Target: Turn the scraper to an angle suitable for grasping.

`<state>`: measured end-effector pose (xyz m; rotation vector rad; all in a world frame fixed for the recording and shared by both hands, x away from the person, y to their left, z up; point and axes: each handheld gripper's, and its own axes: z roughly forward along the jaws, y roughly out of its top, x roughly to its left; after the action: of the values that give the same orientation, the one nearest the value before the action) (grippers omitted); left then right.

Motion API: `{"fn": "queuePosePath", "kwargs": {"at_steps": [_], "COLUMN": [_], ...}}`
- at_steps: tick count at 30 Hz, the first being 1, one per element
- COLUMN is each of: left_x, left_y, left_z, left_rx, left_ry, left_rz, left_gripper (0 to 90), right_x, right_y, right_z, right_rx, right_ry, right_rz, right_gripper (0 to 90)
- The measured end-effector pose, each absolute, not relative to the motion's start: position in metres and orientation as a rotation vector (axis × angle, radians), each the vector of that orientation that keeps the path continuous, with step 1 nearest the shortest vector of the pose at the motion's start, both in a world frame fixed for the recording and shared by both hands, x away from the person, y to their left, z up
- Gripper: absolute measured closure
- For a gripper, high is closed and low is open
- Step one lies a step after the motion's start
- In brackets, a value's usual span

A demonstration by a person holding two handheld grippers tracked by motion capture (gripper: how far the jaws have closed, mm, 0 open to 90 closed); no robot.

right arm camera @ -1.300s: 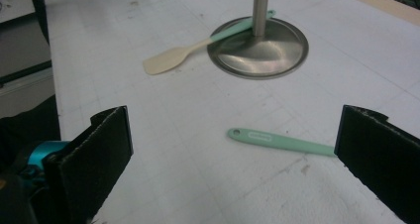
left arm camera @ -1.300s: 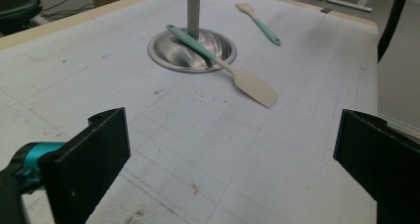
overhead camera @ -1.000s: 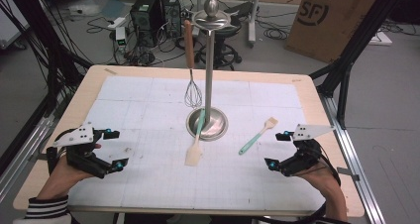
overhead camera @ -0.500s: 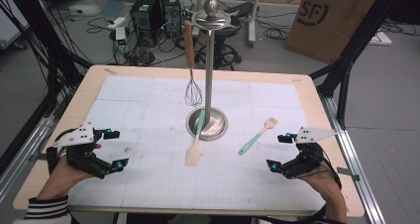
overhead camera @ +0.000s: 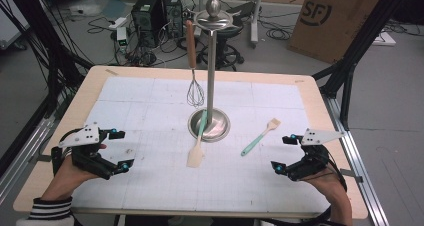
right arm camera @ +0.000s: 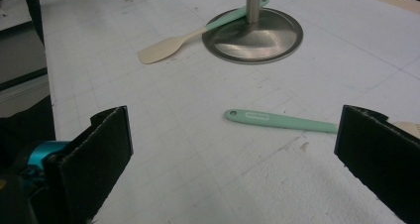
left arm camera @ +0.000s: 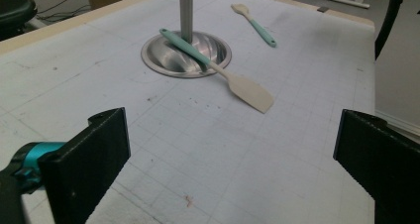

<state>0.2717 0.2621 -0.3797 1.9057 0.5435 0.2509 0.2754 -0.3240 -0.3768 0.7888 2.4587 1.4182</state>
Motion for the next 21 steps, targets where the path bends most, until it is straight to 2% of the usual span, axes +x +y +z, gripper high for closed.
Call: {"fn": "queuePosePath", "kwargs": {"at_steps": [21], "left_x": [0.286], "left_y": [0.231], "left_z": [-0.336], "left_rx": [2.004], "left_ry": [0.43], "left_rz": [0.208], "left_gripper": [1.8], "right_x": [0.272], "right_y": [-0.324], "right_z": [-0.372], "right_rx": [0.761], "right_ry": [2.439], "right_rz": [1.45], "right_gripper": [0.2]}}
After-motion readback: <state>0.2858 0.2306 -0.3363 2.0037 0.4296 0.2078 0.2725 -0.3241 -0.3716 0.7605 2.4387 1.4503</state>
